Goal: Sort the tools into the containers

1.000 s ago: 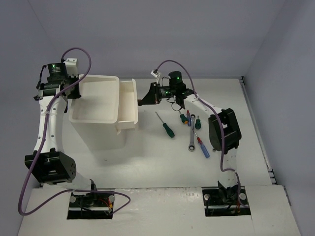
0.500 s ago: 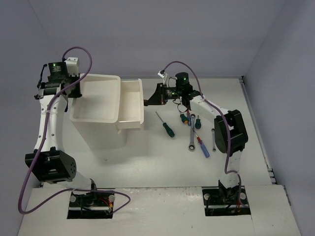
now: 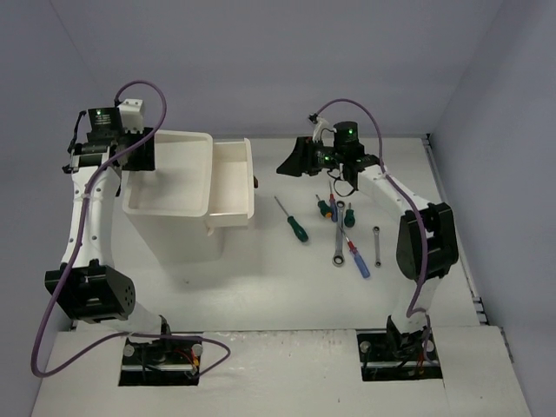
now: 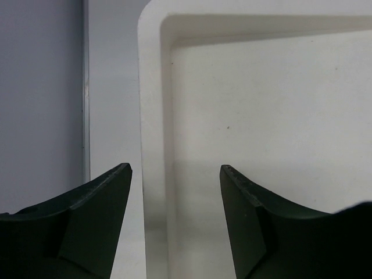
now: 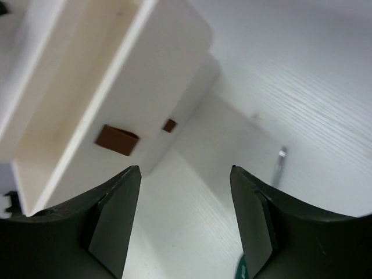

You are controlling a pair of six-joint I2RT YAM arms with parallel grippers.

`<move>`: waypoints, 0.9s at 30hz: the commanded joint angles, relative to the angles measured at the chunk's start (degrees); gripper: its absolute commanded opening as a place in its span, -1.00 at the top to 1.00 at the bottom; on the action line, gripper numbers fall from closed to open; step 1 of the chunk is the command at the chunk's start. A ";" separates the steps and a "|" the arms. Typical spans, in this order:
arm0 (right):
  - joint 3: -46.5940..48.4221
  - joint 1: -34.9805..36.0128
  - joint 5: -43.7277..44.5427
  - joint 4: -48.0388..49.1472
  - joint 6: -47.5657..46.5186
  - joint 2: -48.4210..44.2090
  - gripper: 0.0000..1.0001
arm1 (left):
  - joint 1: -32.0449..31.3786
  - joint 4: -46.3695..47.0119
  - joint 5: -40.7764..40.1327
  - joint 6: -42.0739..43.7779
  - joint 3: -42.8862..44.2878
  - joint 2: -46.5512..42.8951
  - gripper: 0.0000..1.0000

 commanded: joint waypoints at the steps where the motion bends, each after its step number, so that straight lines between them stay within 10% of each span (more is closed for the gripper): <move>1: 2.66 1.04 18.17 -12.30 -8.00 -5.00 -0.19 | -0.12 1.72 0.93 -0.98 5.69 -3.86 -0.27; 8: -1.24 8.61 40.72 -23.61 -15.40 -3.87 -0.18 | -0.28 1.62 -1.03 -5.54 8.16 -10.44 -0.47; 27: -7.01 14.30 50.55 -22.99 -12.66 6.20 0.07 | -7.34 -1.58 -5.98 -8.12 -4.54 -25.08 -0.51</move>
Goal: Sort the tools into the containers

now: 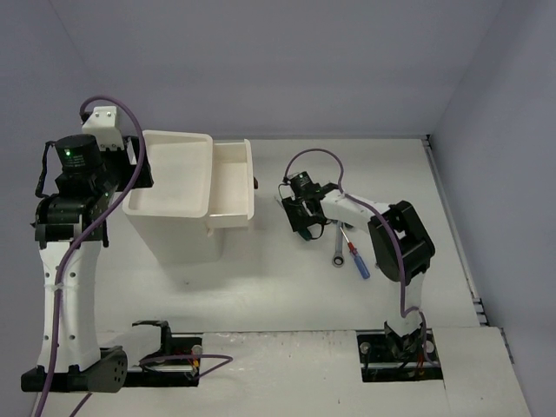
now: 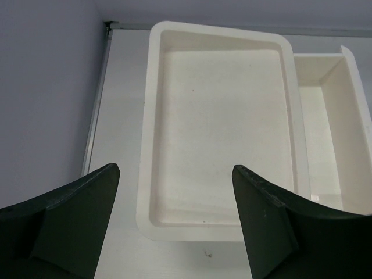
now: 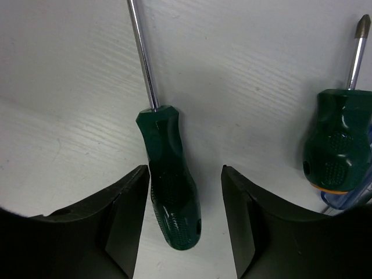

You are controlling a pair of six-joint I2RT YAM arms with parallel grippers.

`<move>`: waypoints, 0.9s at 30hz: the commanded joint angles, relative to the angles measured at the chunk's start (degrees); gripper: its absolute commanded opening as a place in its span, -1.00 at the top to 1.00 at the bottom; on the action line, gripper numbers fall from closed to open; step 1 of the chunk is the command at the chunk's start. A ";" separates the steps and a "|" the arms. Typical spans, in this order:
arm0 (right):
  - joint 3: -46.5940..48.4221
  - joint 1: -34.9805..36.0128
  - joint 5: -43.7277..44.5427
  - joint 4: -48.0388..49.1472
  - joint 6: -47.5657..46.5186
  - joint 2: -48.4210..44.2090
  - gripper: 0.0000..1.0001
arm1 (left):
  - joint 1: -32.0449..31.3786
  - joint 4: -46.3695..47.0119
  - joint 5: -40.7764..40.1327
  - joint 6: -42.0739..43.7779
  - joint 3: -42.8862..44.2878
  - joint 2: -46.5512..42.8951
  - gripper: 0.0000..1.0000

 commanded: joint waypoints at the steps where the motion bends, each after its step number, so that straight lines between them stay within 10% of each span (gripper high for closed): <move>1: 1.72 0.30 1.30 0.47 -0.18 2.28 0.12 | -1.85 1.04 -1.30 -0.54 -1.14 -1.44 -0.51; 10: 1.61 0.12 2.08 0.56 1.23 0.51 1.00 | -2.56 0.97 -1.29 -0.45 -0.98 -1.18 -0.51; 20: 10.26 0.35 7.71 0.56 14.92 -19.17 1.00 | -2.73 0.51 -1.98 -1.01 3.14 0.17 -0.51; 27: 22.44 5.77 4.26 1.13 24.33 -16.73 1.00 | -2.73 0.52 -1.90 -1.96 4.58 0.74 -0.51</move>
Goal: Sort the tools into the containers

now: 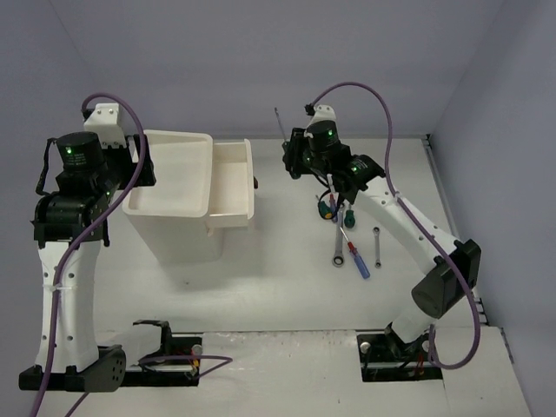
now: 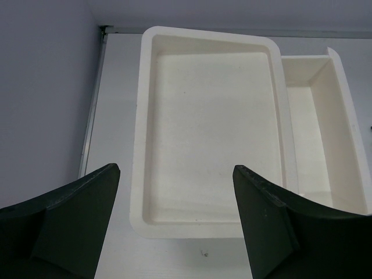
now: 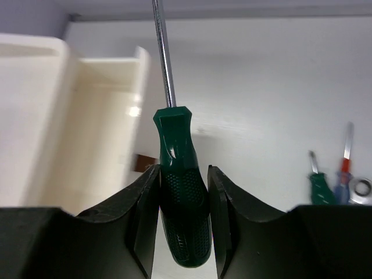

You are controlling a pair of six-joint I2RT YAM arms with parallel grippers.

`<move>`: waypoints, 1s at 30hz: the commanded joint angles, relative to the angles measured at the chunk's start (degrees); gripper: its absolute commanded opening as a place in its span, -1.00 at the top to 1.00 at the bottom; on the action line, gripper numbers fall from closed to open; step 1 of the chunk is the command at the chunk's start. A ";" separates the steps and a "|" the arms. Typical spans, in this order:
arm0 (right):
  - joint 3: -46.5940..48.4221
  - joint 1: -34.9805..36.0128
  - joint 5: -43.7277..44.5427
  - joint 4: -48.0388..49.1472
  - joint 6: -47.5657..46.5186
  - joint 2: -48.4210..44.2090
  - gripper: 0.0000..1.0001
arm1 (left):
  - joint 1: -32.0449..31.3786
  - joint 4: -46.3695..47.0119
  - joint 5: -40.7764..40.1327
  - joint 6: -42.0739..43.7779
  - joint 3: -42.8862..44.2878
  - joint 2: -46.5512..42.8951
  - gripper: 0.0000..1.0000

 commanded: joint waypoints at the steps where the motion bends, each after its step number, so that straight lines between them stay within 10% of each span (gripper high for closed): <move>1: 7.22 4.21 -1.22 2.25 8.72 2.64 1.00 | -0.18 2.16 -0.66 -1.47 3.05 0.18 -0.51; 14: 15.97 11.44 1.00 4.61 19.17 14.88 0.78 | -0.18 2.16 -0.60 -1.88 3.21 -0.09 -0.51; 24: 16.04 11.69 4.20 4.70 13.53 11.16 -0.50 | -0.18 2.16 -0.44 -1.89 2.99 -0.04 -0.51; 30: 11.19 8.82 6.03 4.68 2.85 4.40 -0.54 | -0.18 2.25 -0.38 -1.79 3.30 0.20 -0.51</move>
